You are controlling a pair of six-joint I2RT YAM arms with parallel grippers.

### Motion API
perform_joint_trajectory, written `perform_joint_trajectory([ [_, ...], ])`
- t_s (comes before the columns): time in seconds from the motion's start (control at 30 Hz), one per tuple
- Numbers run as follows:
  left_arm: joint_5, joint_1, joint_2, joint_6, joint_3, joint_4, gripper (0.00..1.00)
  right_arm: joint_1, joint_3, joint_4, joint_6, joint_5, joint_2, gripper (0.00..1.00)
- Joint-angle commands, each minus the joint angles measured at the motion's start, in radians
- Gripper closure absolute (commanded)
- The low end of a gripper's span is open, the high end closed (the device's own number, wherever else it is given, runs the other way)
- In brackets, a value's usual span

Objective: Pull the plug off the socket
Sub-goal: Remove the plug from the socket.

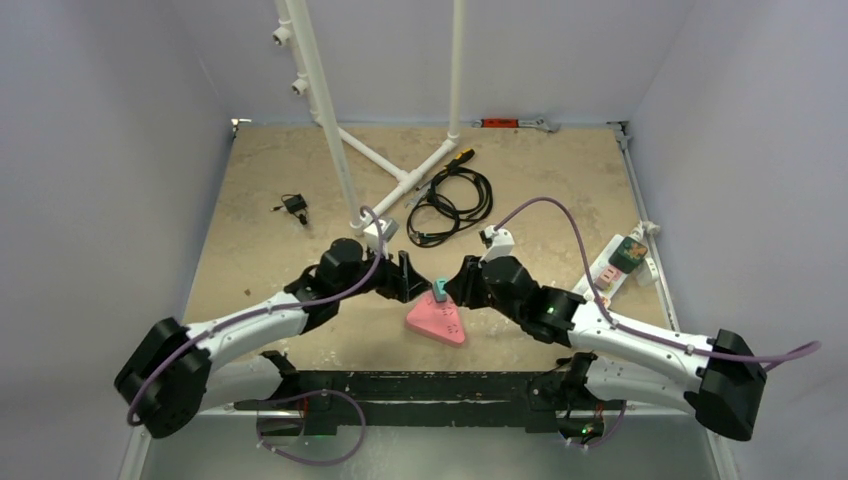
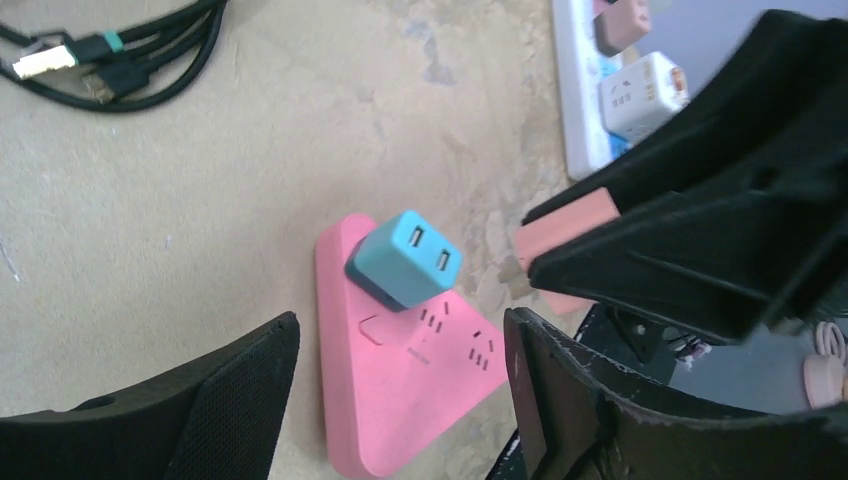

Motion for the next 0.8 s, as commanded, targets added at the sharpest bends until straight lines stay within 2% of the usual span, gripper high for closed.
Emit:
perform_joint_trajectory([
  [0.0,0.047,0.002,-0.134,0.071,0.021,-0.083,0.28,-0.046,-0.024,0.151,-0.049,-0.154,-0.063,1.00],
  [0.1,0.210,-0.007,-0.178,0.060,0.000,-0.021,0.28,-0.083,-0.042,0.219,-0.040,-0.266,-0.083,1.00],
  [0.2,0.235,-0.048,-0.210,0.073,0.003,-0.022,0.28,-0.105,-0.050,0.274,-0.021,-0.375,-0.091,1.00],
  [0.47,-0.007,-0.199,-0.361,0.193,0.033,-0.131,0.30,-0.156,-0.063,0.328,0.028,-0.569,-0.101,1.00],
  [0.6,-0.161,-0.296,-0.340,0.274,0.071,-0.193,0.32,-0.170,-0.077,0.363,0.069,-0.651,-0.109,1.00],
  [0.77,-0.250,-0.343,-0.310,0.313,0.087,-0.173,0.31,-0.172,-0.074,0.333,0.083,-0.665,-0.131,1.00],
])
